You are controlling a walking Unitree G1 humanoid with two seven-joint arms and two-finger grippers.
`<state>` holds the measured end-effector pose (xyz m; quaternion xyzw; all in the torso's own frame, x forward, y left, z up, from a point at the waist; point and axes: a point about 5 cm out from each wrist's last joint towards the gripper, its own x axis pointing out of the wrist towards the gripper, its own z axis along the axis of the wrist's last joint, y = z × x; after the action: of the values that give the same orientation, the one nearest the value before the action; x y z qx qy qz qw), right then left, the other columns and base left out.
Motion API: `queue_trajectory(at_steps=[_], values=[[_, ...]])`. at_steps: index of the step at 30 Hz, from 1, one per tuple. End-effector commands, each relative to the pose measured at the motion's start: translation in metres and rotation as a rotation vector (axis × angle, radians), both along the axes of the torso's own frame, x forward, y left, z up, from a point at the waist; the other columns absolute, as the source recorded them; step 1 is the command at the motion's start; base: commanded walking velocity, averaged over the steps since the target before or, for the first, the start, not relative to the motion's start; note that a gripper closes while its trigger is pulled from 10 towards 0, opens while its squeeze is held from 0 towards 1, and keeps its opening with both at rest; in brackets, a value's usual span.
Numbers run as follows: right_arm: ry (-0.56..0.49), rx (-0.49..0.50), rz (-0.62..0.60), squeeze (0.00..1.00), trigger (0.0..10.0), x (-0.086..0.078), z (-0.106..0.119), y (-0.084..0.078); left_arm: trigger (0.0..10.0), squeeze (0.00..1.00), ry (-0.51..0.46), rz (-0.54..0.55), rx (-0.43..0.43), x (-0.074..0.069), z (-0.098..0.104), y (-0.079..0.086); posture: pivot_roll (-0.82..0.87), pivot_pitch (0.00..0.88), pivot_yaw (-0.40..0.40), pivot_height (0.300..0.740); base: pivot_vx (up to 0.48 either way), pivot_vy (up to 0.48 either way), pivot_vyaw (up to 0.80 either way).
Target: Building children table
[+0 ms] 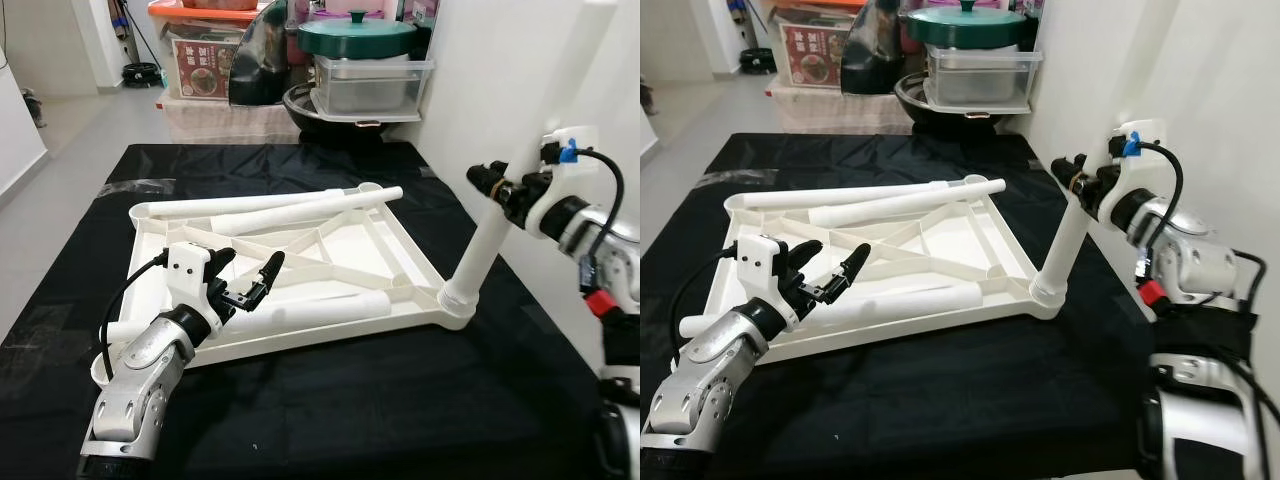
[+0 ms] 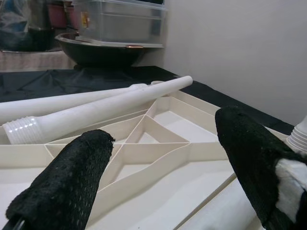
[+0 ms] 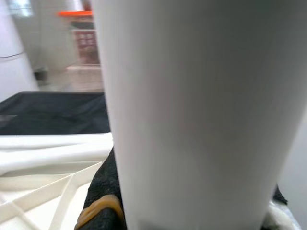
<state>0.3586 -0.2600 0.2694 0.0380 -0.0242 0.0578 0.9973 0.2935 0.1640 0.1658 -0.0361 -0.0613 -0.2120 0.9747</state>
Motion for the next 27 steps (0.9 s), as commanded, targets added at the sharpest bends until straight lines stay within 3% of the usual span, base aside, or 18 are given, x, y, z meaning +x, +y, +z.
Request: queue_trajectory(at_steps=[1, 4, 5, 7, 8, 10, 12, 13, 14, 15, 17, 18, 20, 21, 22, 25, 26, 27], values=[[0.035, 0.081, -0.181, 0.00, 0.0, -0.001, -0.008, -0.008, 10.0, 0.00, 0.001, 0.000, 0.012, 0.000, -0.001, 0.000, -0.01, 0.000, -0.084, 0.740, 0.000, 0.000, 0.00], [0.070, 0.048, -0.400, 0.00, 0.0, -0.008, -0.030, 0.004, 10.0, 0.00, 0.000, 0.007, 0.015, 0.001, -0.001, 0.001, 0.00, 0.000, -0.087, 0.740, 0.000, 0.000, 0.00], [0.070, 0.048, -0.400, 0.00, 0.0, -0.008, -0.030, 0.004, 10.0, 0.00, 0.000, 0.007, 0.015, 0.001, -0.001, 0.001, 0.00, 0.000, -0.087, 0.740, 0.000, 0.000, 0.00], [0.098, 0.053, -0.420, 0.00, 0.0, -0.012, -0.045, 0.031, 10.0, 0.00, -0.003, 0.012, 0.014, 0.002, 0.000, 0.000, 0.00, 0.000, -0.087, 0.740, 0.000, 0.000, 0.00], [0.098, 0.053, -0.420, 0.00, 0.0, -0.012, -0.045, 0.031, 10.0, 0.00, -0.003, 0.012, 0.014, 0.002, 0.000, 0.000, 0.00, 0.000, -0.087, 0.740, 0.000, 0.000, 0.00], [0.109, 0.068, -0.395, 0.00, 0.0, -0.014, -0.051, 0.052, 10.0, 0.00, -0.005, 0.012, 0.015, 0.002, 0.001, -0.001, 0.01, 0.000, -0.089, 0.740, 0.000, 0.000, 0.00], [0.113, 0.070, -0.374, 0.00, 0.0, -0.013, -0.052, 0.060, 10.0, 0.00, -0.005, 0.012, 0.015, 0.002, 0.001, -0.001, 0.01, 0.000, -0.089, 0.740, 0.000, 0.000, 0.00], [0.121, 0.049, -0.331, 0.00, 2.0, -0.010, -0.051, 0.067, 10.0, 0.00, -0.004, 0.012, 0.017, 0.002, 0.001, 0.000, 0.01, 0.000, -0.088, 0.740, 0.000, 0.000, 0.00], [0.121, 0.049, -0.331, 0.00, 2.0, -0.010, -0.051, 0.067, 10.0, 0.00, -0.004, 0.012, 0.017, 0.002, 0.001, 0.000, 0.01, 0.000, -0.088, 0.740, 0.000, 0.000, 0.00], [0.087, 0.047, -0.302, 0.00, 10.0, -0.007, -0.043, 0.068, 10.0, 0.00, -0.003, 0.013, 0.017, 0.001, 0.000, 0.001, 0.01, 0.000, -0.092, 0.740, 0.000, 0.000, 0.00], [0.060, 0.046, -0.286, 0.00, 10.0, -0.006, -0.037, 0.068, 10.0, 0.00, -0.002, 0.015, 0.018, 0.001, 0.000, 0.001, 0.01, 0.000, -0.094, 0.740, 0.000, 0.000, 0.00], [0.042, 0.043, -0.284, 1.00, 10.0, -0.004, -0.030, 0.064, 10.0, 0.00, -0.002, 0.017, 0.017, 0.001, 0.000, 0.002, 0.01, 0.000, -0.097, 0.740, 0.000, 0.000, 0.00], [0.029, 0.014, -0.265, 1.00, 10.0, -0.002, -0.022, 0.060, 10.0, 0.00, -0.001, 0.017, 0.014, 0.001, 0.000, 0.002, 0.00, 0.000, -0.098, 0.740, 0.000, 0.000, 0.00], [0.005, -0.032, -0.245, 0.00, 10.0, 0.000, -0.015, 0.057, 10.0, 0.00, 0.000, 0.016, 0.011, 0.000, -0.001, 0.001, 0.00, 0.000, -0.098, 0.740, 0.000, 0.000, 0.00], [-0.068, -0.079, -0.087, 0.00, 10.0, 0.002, 0.005, 0.054, 10.0, 0.00, 0.000, 0.009, 0.005, -0.001, -0.001, -0.001, 0.01, 0.000, -0.103, 0.740, 0.000, 0.000, 0.00], [-0.093, -0.097, -0.009, 0.00, 10.0, 0.003, 0.012, 0.053, 10.0, 0.00, -0.001, 0.007, 0.005, -0.001, -0.001, -0.002, 0.01, 0.000, -0.103, 0.740, 0.000, 0.000, 0.00], [-0.159, -0.164, 0.225, 0.00, 10.0, -0.007, 0.025, 0.045, 10.0, 0.00, 0.000, 0.009, 0.002, -0.001, -0.001, -0.001, 0.00, 0.000, -0.100, 0.740, 0.000, 0.000, 0.00], [-0.159, -0.164, 0.225, 0.00, 10.0, -0.007, 0.025, 0.045, 10.0, 0.00, 0.000, 0.009, 0.002, -0.001, -0.001, -0.001, 0.00, 0.000, -0.100, 0.740, 0.000, 0.000, 0.00]])
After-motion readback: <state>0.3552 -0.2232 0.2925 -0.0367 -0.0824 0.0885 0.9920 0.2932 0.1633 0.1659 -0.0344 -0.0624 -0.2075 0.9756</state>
